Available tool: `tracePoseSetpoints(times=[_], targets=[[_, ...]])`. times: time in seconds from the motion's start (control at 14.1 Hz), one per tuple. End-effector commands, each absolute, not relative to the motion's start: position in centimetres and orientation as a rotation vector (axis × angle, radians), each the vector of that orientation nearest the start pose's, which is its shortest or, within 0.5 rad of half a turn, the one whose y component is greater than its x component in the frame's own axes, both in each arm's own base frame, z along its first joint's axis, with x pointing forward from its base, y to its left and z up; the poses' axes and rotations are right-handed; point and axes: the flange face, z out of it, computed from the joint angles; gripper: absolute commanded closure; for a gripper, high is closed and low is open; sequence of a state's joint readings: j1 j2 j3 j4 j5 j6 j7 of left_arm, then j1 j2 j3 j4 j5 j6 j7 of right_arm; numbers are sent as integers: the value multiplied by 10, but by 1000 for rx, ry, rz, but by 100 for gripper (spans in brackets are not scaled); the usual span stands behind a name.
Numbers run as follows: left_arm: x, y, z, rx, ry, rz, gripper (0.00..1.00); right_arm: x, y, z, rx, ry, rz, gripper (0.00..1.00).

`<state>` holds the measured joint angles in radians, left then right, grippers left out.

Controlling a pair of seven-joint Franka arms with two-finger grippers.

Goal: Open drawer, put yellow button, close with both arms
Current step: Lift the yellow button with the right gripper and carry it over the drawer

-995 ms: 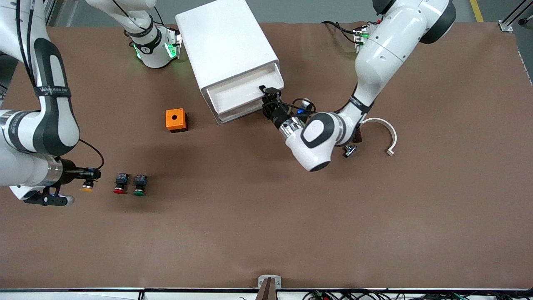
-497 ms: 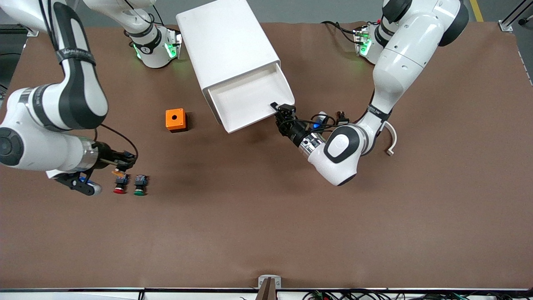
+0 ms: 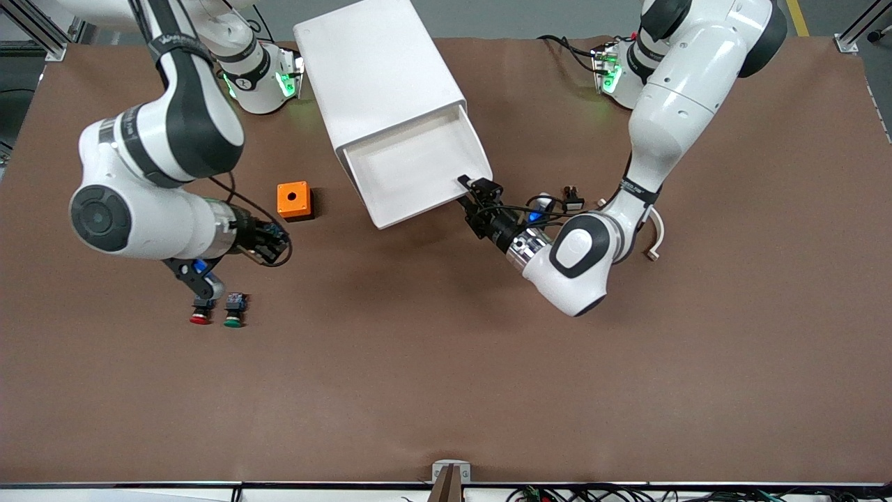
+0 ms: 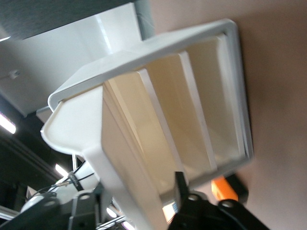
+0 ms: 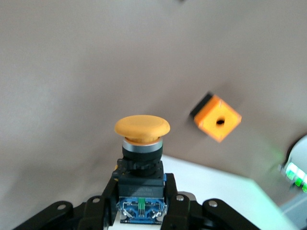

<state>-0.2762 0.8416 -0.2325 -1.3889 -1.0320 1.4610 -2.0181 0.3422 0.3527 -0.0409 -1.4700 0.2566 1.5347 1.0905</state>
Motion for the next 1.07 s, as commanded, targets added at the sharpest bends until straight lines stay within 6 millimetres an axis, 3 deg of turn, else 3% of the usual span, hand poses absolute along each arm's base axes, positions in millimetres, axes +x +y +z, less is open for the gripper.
tracePoseSetpoints(times=[0.0, 0.14, 0.28, 0.43, 0.57, 0.71, 0.78, 0.99], targets=[[587, -379, 276, 1702, 1904, -2020, 0, 566, 263, 490, -2719, 1386, 653, 100], [599, -366, 286, 1779, 1747, -1936, 0, 542, 299, 511, -2729, 1379, 616, 100], [606, -353, 301, 1949, 1607, -1774, 0, 524, 323, 521, -2708, 1426, 589, 100], [604, -349, 333, 2163, 1399, -1566, 0, 508, 339, 523, -2646, 1502, 534, 100], [604, -344, 374, 2335, 1176, -1330, 0, 484, 368, 512, -2594, 1536, 473, 100], [607, -343, 403, 2463, 1063, -1085, 0, 471, 390, 497, -2556, 1558, 401, 100], [608, -346, 413, 2517, 1024, -975, 0, 468, 399, 487, -2533, 1586, 372, 100], [604, -367, 418, 2693, 917, -698, 0, 453, 417, 465, -2514, 1618, 324, 100]])
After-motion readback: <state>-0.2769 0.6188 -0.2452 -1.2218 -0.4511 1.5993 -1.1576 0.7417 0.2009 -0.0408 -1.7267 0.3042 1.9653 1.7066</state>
